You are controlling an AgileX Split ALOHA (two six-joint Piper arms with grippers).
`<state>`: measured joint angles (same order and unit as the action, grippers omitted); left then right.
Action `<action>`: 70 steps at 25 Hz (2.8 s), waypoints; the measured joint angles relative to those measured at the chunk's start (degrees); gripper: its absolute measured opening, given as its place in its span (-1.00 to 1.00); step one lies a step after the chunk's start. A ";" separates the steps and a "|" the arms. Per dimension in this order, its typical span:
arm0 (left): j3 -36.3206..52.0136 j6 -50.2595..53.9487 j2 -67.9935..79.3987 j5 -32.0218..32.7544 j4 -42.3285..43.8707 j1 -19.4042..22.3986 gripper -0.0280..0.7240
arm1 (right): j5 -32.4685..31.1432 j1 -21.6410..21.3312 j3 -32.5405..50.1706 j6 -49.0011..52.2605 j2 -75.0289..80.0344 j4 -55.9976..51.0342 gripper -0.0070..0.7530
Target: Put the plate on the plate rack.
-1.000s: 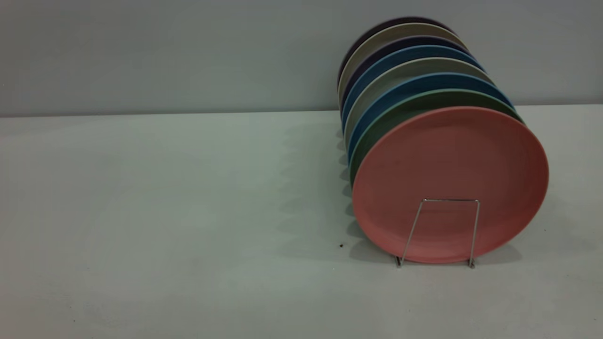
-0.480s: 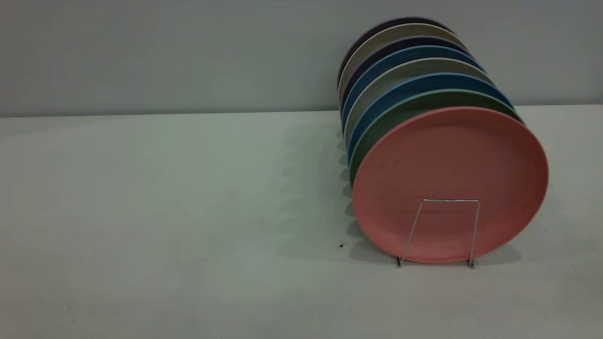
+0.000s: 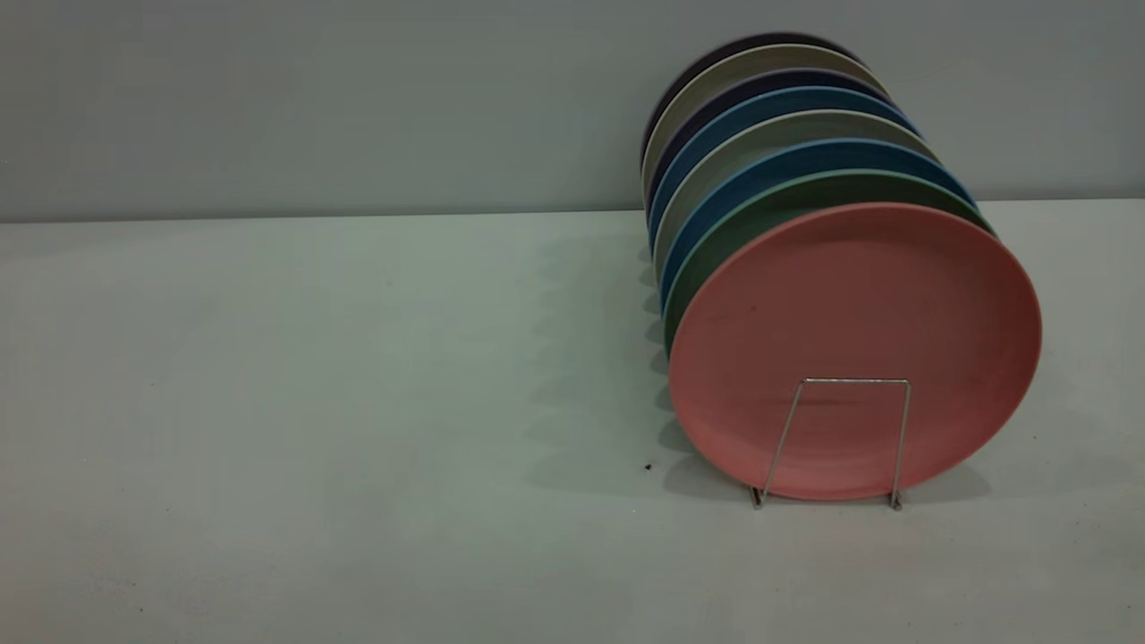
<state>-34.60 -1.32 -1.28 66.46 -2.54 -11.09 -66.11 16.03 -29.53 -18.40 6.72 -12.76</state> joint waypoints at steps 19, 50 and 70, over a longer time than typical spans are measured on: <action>5.60 -3.70 -0.04 -3.55 2.54 -0.70 0.21 | -0.43 0.00 1.82 -2.65 -2.32 1.47 -0.26; 6.69 -3.42 -0.04 -1.79 2.54 -0.70 0.21 | -0.38 0.00 1.90 -2.54 -2.32 1.47 -0.34; 6.69 -3.42 -0.04 -1.73 2.54 14.22 0.21 | -0.96 -18.27 1.90 -2.54 -7.81 1.24 -0.34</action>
<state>-27.91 -4.75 -1.32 64.73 0.00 3.13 -67.07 -2.23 -27.64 -20.94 -1.09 -11.53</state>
